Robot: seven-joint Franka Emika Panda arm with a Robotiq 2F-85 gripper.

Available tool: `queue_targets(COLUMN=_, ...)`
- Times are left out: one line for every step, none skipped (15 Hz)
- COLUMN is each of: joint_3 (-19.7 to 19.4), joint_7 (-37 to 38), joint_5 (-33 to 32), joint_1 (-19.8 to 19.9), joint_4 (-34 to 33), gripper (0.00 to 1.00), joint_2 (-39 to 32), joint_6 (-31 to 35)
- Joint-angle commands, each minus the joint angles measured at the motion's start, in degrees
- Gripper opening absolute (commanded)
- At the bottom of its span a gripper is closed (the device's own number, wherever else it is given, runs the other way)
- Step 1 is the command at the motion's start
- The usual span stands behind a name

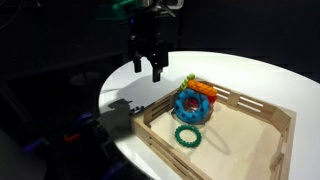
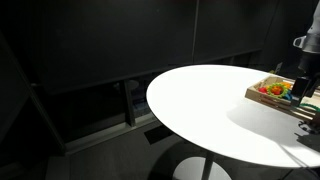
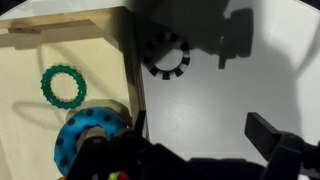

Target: Put the striped ring in the crate

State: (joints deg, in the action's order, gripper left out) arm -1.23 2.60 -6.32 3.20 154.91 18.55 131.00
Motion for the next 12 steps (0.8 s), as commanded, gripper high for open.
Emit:
queue_targets(joint_3=-0.68, joint_7=0.4, joint_5=0.88, joint_1=0.62, joint_4=0.59, gripper=1.0, joint_2=-1.54, joint_6=-0.06)
queue_targets(joint_3=-0.83, joint_7=0.28, joint_5=1.09, joint_1=0.63, joint_4=0.89, gripper=1.0, joint_2=-1.95, joint_6=0.03)
queue_targets(joint_3=-1.02, joint_7=0.01, joint_5=1.34, joint_1=0.54, joint_4=1.19, gripper=1.0, joint_2=-2.33, joint_6=0.21)
queue_targets(joint_3=-1.13, joint_7=-0.22, joint_5=1.57, joint_1=0.43, joint_4=1.47, gripper=1.0, joint_2=-2.69, joint_6=0.36)
queue_targets(joint_3=-1.23, joint_7=-0.65, joint_5=1.96, joint_1=0.24, joint_4=1.88, gripper=1.0, joint_2=-2.92, joint_6=0.71)
queue_targets(joint_3=-1.25, joint_7=-0.9, joint_5=2.26, joint_1=0.1, joint_4=2.32, gripper=1.0, joint_2=-3.03, joint_6=1.06)
queue_targets(joint_3=-1.2, joint_7=-0.98, joint_5=2.49, joint_1=0.03, joint_4=2.78, gripper=1.0, joint_2=-3.12, joint_6=1.4)
queue_targets(joint_3=-1.17, joint_7=-1.13, joint_5=2.69, joint_1=-0.03, joint_4=3.3, gripper=1.0, joint_2=-3.16, joint_6=1.88)
queue_targets(joint_3=-1.17, joint_7=-1.4, joint_5=2.77, joint_1=-0.11, joint_4=3.94, gripper=1.0, joint_2=-3.11, joint_6=2.44)
queue_targets(joint_3=-1.14, joint_7=-1.64, joint_5=2.8, joint_1=-0.2, joint_4=4.64, gripper=1.0, joint_2=-3.09, joint_6=3.24)
queue_targets(joint_3=-1.14, joint_7=-1.94, joint_5=2.86, joint_1=-0.3, joint_4=5.23, gripper=1.0, joint_2=-3.09, joint_6=4.0)
queue_targets(joint_3=-1.12, joint_7=-2.36, joint_5=3.0, joint_1=-0.49, joint_4=4.91, gripper=1.0, joint_2=-3.79, joint_6=4.66)
